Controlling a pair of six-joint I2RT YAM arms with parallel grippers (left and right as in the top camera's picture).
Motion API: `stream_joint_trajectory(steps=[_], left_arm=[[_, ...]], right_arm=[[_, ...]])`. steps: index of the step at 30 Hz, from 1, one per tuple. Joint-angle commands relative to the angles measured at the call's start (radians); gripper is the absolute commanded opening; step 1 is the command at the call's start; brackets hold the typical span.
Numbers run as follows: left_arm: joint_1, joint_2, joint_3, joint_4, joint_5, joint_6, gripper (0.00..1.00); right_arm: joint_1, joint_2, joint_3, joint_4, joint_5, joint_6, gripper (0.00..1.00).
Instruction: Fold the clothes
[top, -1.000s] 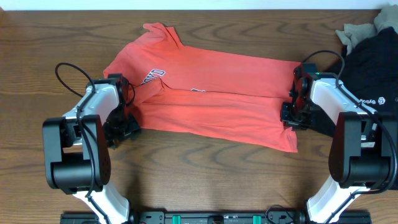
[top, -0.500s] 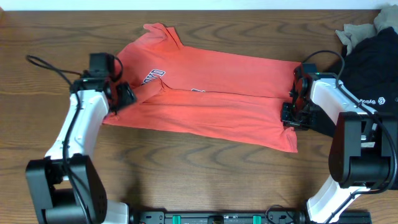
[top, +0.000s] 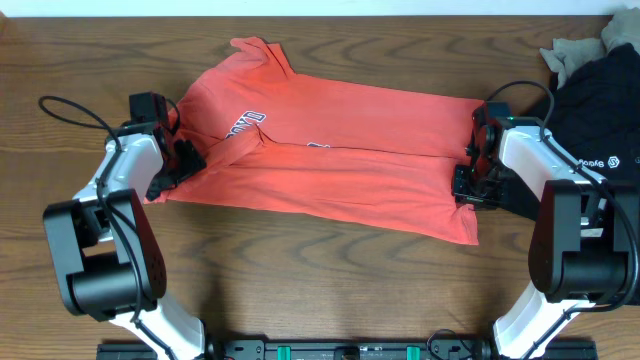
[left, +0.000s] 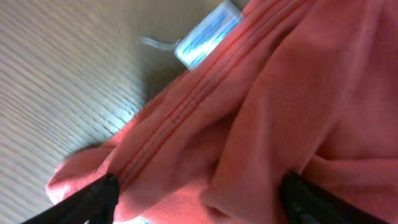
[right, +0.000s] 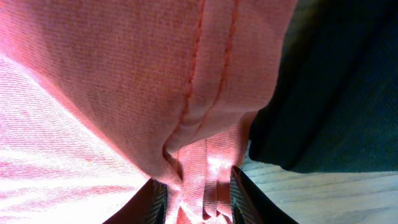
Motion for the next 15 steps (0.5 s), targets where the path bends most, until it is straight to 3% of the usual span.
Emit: stream_joint_trajectory(steps=[1,5,15], left_arm=[[0.021,0.017,-0.003,-0.026,0.005,0.013,0.74],[0.051,0.017,-0.018,-0.092,0.005,-0.002,0.64],[0.176,0.017,-0.099,-0.157,-0.014,-0.055,0.59]], right_arm=[[0.012,0.035,-0.034,0.0,0.045,0.002,0.33],[0.012,0.035,-0.034,0.0,0.045,0.002,0.33],[0.012,0.035,-0.034,-0.002,0.045,0.002,0.33]])
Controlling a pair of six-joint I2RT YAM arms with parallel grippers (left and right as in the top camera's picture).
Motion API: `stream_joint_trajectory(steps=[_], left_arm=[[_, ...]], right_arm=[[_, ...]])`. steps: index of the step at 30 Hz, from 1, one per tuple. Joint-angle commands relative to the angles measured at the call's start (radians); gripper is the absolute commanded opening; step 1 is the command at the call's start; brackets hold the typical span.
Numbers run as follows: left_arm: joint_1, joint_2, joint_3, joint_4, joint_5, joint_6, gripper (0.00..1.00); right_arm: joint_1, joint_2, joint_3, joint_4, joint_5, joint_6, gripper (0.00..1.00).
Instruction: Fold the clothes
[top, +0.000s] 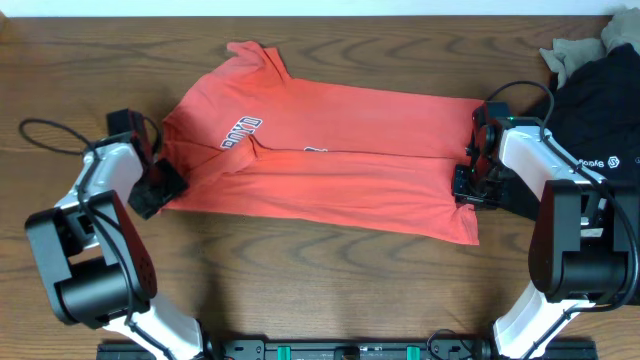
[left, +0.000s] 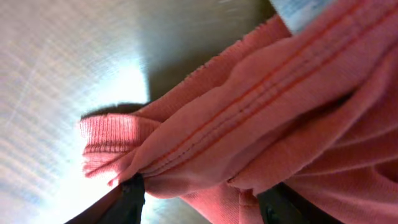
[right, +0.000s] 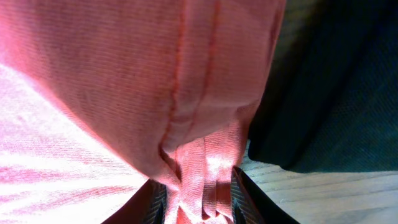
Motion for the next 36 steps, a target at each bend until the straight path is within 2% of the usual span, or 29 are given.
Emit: stream_joint_trajectory(steps=[1,12,16,22,27,30,31,32,33,36], left_arm=[[0.063,0.027,-0.055,-0.069,-0.079,-0.066,0.59],[0.154,0.027,-0.054,-0.212,-0.084,-0.184,0.59],[0.154,0.027,-0.054,-0.271,-0.084,-0.184,0.59],[0.151,-0.02,-0.051,-0.275,-0.08,-0.183,0.6],[0.121,-0.152,-0.009,-0.27,-0.077,-0.154,0.67],[0.076,-0.247,0.019,-0.235,-0.06,-0.123,0.79],[0.06,-0.272,0.024,-0.211,-0.046,-0.09,0.86],[0.039,-0.298,0.031,-0.183,-0.042,-0.068,0.99],[0.018,-0.316,0.035,-0.156,-0.042,-0.05,0.98],[-0.048,-0.34,0.057,-0.062,-0.019,0.034,0.98]], right_arm=[[0.012,0.035,-0.034,-0.002,0.044,0.002,0.33],[0.012,0.035,-0.034,-0.068,0.016,0.002,0.33],[0.012,0.035,-0.034,-0.125,0.014,0.002,0.33],[0.012,0.031,-0.03,-0.136,0.0,0.021,0.33],[0.012,-0.014,0.048,-0.129,-0.006,0.02,0.35],[0.013,-0.05,0.131,-0.135,-0.014,0.02,0.41],[0.012,-0.061,0.159,-0.136,-0.019,0.02,0.5],[0.012,-0.069,0.185,-0.136,-0.027,0.02,0.66],[0.012,-0.076,0.205,-0.135,-0.033,0.02,0.76],[0.013,-0.085,0.255,-0.135,-0.066,0.02,0.79]])
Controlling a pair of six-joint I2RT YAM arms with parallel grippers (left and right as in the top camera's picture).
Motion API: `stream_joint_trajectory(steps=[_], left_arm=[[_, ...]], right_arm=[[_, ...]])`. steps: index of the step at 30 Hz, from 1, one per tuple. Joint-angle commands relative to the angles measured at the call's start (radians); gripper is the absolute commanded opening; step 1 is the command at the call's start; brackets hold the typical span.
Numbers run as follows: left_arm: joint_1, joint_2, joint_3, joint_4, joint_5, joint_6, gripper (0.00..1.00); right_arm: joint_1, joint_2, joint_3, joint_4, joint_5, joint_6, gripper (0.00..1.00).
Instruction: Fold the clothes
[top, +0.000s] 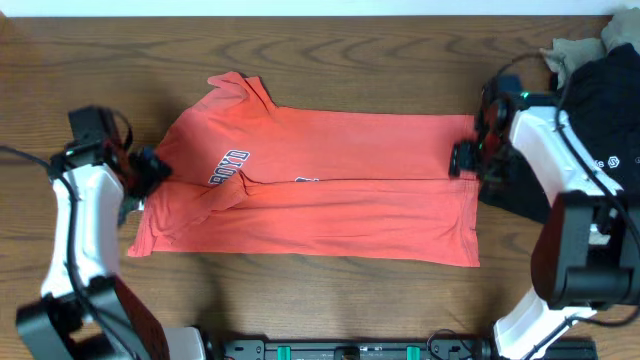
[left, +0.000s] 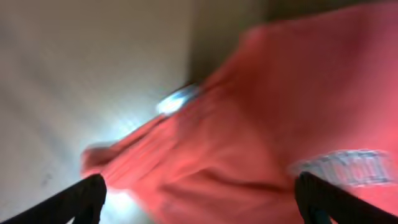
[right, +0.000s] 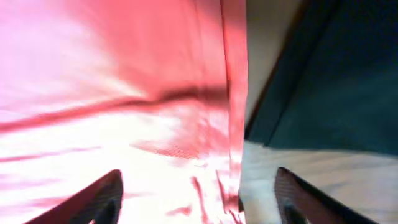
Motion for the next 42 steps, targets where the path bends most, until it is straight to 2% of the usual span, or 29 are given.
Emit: stream_joint_trajectory(steps=[1,7,13,18,22,27,28,33,39,42], left_arm=[[-0.069,-0.012,0.046,0.061,0.057,0.142,0.98],[-0.148,0.1,0.145,0.168,0.216,0.25,0.98],[-0.202,0.315,0.36,0.18,0.31,0.319,0.98],[-0.232,0.508,0.532,0.191,0.32,0.318,0.98],[-0.235,0.633,0.595,0.247,0.413,0.301,0.98],[-0.235,0.716,0.598,0.345,0.438,0.182,1.0],[-0.235,0.724,0.598,0.358,0.439,0.177,0.96],[-0.233,0.724,0.612,0.415,0.478,0.178,0.65],[-0.232,0.72,0.658,0.398,0.549,0.179,0.21],[-0.232,0.719,0.658,0.362,0.549,0.179,0.07]], right_arm=[[0.013,-0.037,0.053,-0.003,-0.05,0.004,0.79],[0.013,-0.037,0.056,-0.019,-0.108,0.004,0.79],[0.013,-0.037,0.056,-0.058,-0.109,0.005,0.79],[0.024,-0.037,0.056,-0.078,-0.108,0.005,0.79],[0.035,-0.037,0.056,-0.079,-0.108,0.005,0.79],[0.048,-0.037,0.056,-0.08,-0.108,0.005,0.79],[0.048,-0.037,0.056,-0.08,-0.108,0.005,0.79],[0.05,-0.037,0.056,-0.066,-0.108,0.005,0.77],[0.05,-0.037,0.056,0.018,-0.108,0.005,0.75],[0.05,-0.037,0.056,0.026,-0.108,0.006,0.74]])
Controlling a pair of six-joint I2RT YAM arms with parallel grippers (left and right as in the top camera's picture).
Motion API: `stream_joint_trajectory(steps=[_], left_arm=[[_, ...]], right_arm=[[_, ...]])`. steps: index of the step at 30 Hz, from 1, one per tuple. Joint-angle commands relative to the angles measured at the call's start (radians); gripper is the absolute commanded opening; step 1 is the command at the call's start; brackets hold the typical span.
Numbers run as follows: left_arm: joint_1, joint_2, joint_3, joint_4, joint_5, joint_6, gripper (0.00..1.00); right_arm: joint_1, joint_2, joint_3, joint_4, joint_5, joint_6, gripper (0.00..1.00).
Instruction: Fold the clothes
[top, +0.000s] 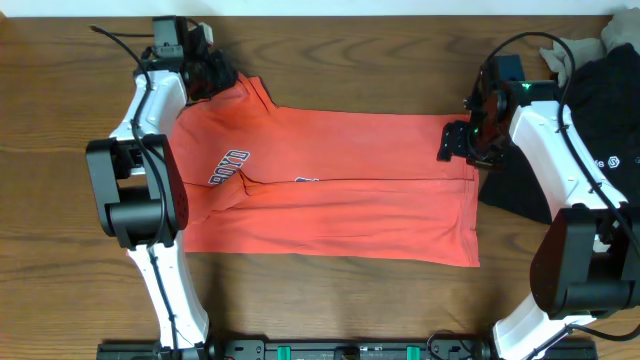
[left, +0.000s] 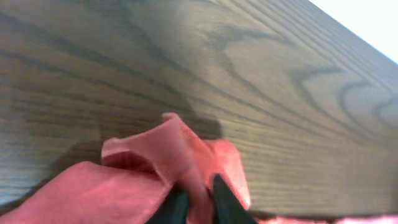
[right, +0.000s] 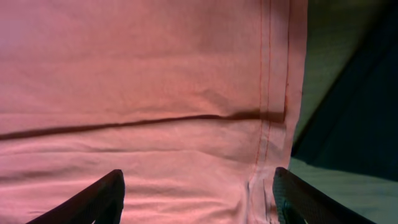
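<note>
An orange-red polo shirt (top: 330, 180) lies spread flat across the table, collar end at the left, hem at the right, with white lettering (top: 228, 165) on the chest. My left gripper (top: 212, 72) is at the shirt's far left corner and is shut on a raised bit of the collar (left: 180, 155). My right gripper (top: 462, 140) hovers open over the hem (right: 273, 93) at the far right corner, with the seam between its spread fingers (right: 102, 199).
A pile of dark clothes (top: 590, 130) with a beige garment (top: 575, 50) on top sits at the right edge, close behind my right arm. Bare wooden table (top: 330, 300) shows in front of the shirt and to its left.
My left gripper has gone from the left sleeve area, open, to the far collar corner and shut on the collar. My right gripper stays open over the hem, shifted slightly.
Both grippers were shut on the shirt's ends, left on the sleeve edge, right on the hem corner, with the shirt skewed. The left end then lay further left. Later both were open and the shirt lay straight. Now the left grips the collar.
</note>
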Motion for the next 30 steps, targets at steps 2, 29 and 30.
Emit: stream_joint_trajectory(steps=[2,29,30], left_arm=[[0.009,-0.016,0.015,-0.052,0.029,0.011,0.06],[0.016,-0.269,-0.013,-0.516,-0.147,0.239,0.06],[0.016,-0.269,-0.013,-0.526,-0.148,0.245,0.06]], right_arm=[[0.009,-0.003,0.006,0.012,-0.005,0.005,0.73],[-0.01,0.169,-0.045,0.551,0.127,0.124,0.77],[-0.013,0.183,-0.045,0.558,0.143,0.148,0.77]])
